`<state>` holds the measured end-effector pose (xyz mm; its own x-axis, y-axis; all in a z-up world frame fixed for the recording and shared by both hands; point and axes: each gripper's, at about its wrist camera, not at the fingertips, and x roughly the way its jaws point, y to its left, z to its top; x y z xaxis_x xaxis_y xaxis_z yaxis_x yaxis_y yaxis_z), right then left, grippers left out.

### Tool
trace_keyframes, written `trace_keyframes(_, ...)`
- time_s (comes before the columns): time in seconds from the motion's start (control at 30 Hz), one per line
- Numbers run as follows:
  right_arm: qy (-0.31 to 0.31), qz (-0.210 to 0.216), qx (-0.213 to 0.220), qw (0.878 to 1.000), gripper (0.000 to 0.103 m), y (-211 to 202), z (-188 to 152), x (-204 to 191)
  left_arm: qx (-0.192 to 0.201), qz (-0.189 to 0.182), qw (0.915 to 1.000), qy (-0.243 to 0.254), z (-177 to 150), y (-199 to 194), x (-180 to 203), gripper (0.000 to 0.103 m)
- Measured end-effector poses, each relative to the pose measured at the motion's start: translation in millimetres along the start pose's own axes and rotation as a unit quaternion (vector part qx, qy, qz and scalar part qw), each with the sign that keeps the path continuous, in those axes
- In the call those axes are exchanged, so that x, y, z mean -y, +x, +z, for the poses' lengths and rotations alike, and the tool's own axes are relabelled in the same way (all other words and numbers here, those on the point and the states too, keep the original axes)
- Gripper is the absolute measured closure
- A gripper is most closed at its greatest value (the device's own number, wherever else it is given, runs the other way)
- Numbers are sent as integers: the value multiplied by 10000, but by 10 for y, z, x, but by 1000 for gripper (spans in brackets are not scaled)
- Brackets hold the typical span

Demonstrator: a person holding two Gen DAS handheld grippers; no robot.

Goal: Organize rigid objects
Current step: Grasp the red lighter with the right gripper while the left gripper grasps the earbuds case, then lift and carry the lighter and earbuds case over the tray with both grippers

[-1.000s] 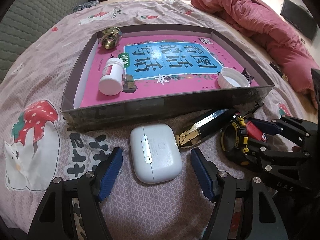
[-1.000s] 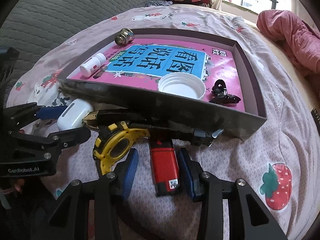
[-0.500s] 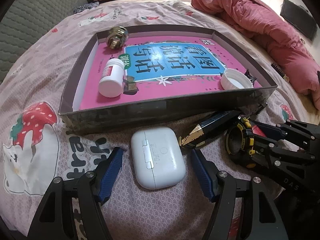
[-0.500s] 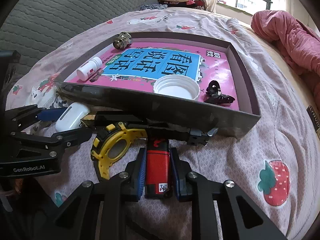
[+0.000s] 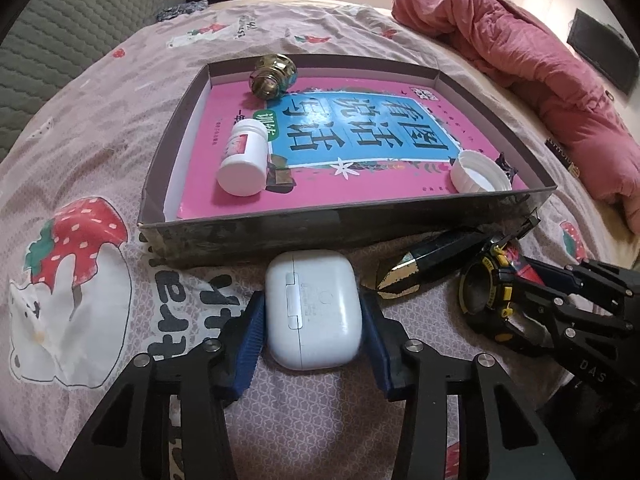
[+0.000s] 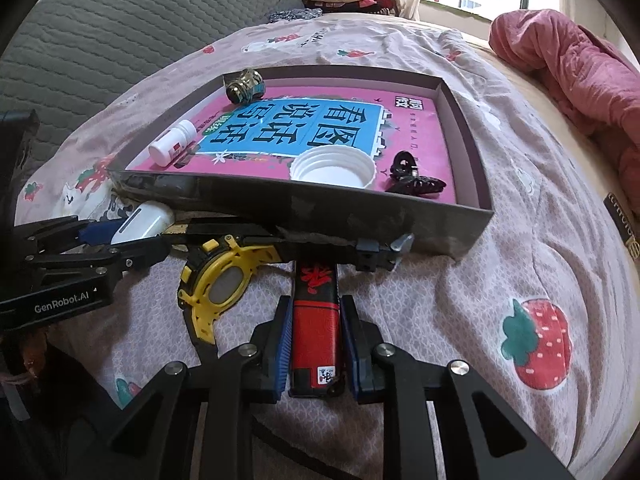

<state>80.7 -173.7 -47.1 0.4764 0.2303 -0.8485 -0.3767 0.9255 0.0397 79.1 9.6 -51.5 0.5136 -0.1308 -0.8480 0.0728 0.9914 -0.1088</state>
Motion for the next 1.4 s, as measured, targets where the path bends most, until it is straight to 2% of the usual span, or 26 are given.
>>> trace_keyframes(0.27, 160, 66, 40, 9998, 80, -106, -26, 33, 129, -85, 9999, -78, -38, -150, -44, 56)
trace_keyframes(0.67, 230, 25, 295, 9993, 80, -376, -21, 31, 513, -69, 9986, 88, -57, -418, 45, 57)
trace_keyframes(0.77, 229, 65, 388, 9990, 80, -435, 3, 14, 584, -72, 9982, 137, -60, -460, 80, 62)
trace_keyframes(0.83, 198, 69, 449, 9988, 80, -479, 20, -19, 646, -57, 9977, 185, -61, -497, 103, 76)
trace_keyframes(0.97, 121, 90, 564, 9983, 80, -551, 46, -90, 743, -121, 9969, 246, -52, -552, 123, 76)
trace_keyframes(1.23, 131, 113, 564, 9983, 80, -539, 32, -112, 504, -137, 9986, 12, -56, -433, 30, 78)
trace_keyframes(1.4, 184, 158, 609, 9979, 80, -553, 29, -91, 151, -190, 9993, -283, -82, -281, -105, 80)
